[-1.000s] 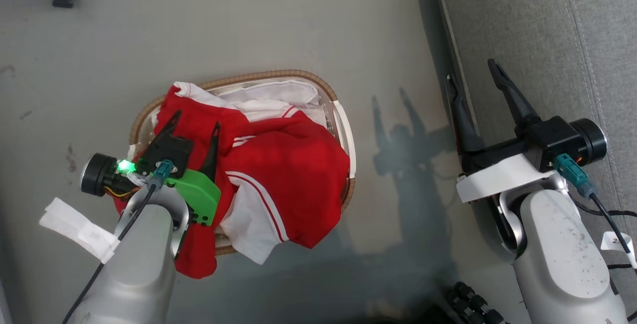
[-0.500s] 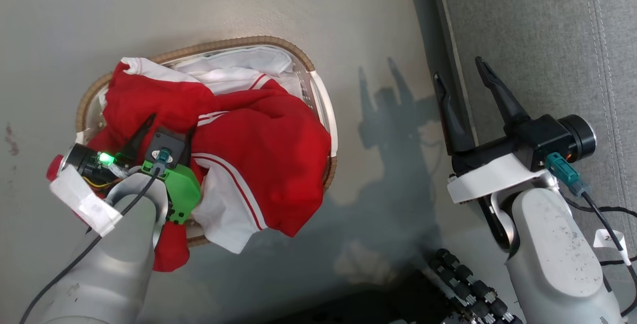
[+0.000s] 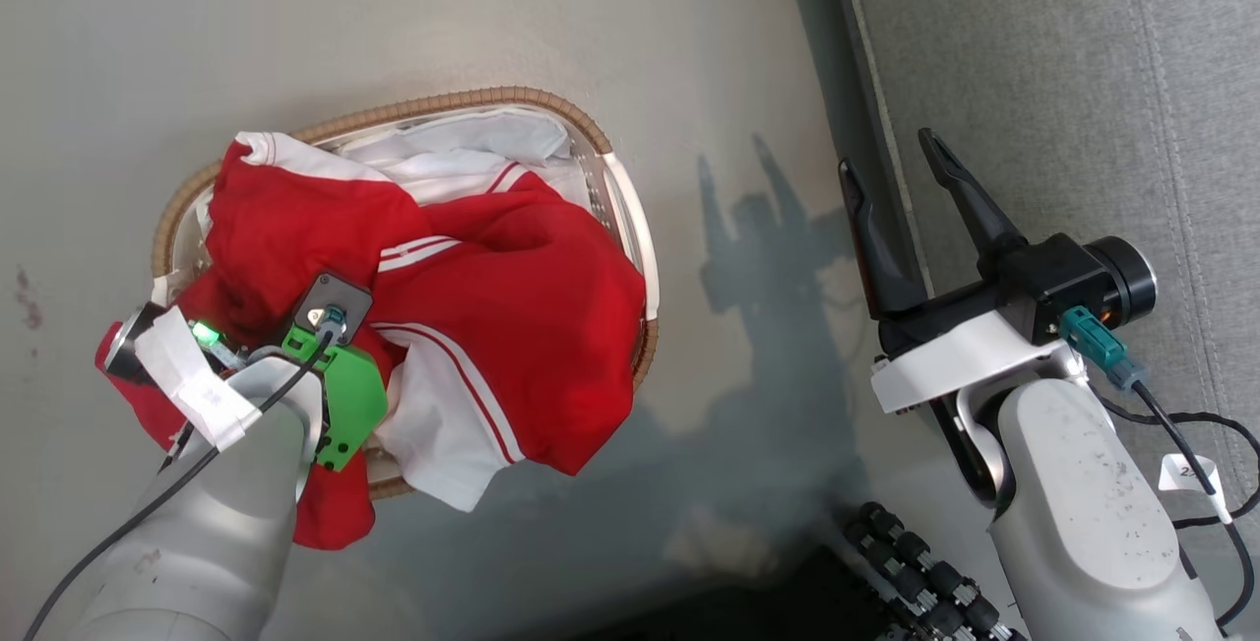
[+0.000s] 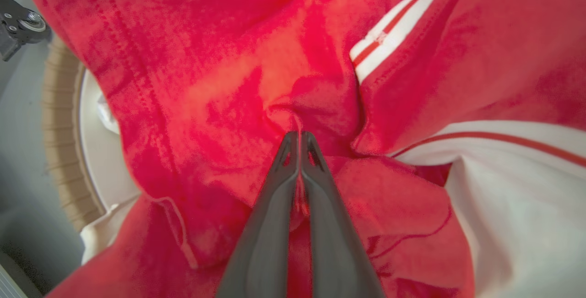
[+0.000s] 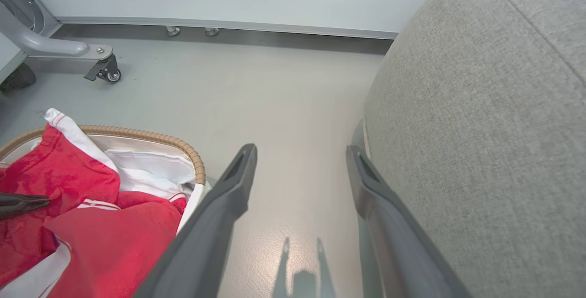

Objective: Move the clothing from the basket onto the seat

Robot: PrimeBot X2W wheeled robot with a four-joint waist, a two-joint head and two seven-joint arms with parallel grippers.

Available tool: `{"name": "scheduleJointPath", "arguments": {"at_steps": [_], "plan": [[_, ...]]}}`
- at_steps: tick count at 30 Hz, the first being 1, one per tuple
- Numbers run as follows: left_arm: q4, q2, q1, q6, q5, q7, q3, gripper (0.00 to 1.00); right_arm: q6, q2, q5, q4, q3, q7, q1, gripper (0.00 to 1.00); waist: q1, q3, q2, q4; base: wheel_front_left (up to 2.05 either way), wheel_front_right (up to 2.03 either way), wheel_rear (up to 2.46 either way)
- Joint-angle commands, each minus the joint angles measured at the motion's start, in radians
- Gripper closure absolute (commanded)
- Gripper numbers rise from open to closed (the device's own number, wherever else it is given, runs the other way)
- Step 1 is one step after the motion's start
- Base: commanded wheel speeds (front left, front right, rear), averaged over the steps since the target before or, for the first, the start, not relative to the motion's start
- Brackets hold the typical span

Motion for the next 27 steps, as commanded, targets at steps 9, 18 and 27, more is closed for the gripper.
{"name": "scheduleJointPath", "arguments": {"at_steps": [9,18,27], "plan": [[0.008,-0.018,0.072,-0.004,-0.054,-0.026,0.016,1.0,-0.001,-0.002,-0.005,0.024,-0.005,-0.002,0.026,0.0,0.0,-0.115,0.0,0.011,0.0,0.0,0.0],[-0.092,-0.074,0.155,-0.008,-0.125,-0.071,0.046,1.0,-0.001,-0.003,-0.012,0.051,-0.026,-0.002,0.071,0.0,0.0,-0.286,0.0,0.05,0.0,0.0,0.0],[-0.399,-0.094,0.316,-0.002,-0.184,-0.072,0.054,1.0,-0.001,-0.003,-0.015,0.077,-0.041,-0.002,0.13,0.0,0.0,-0.455,0.0,0.104,0.0,0.0,0.0]]}}
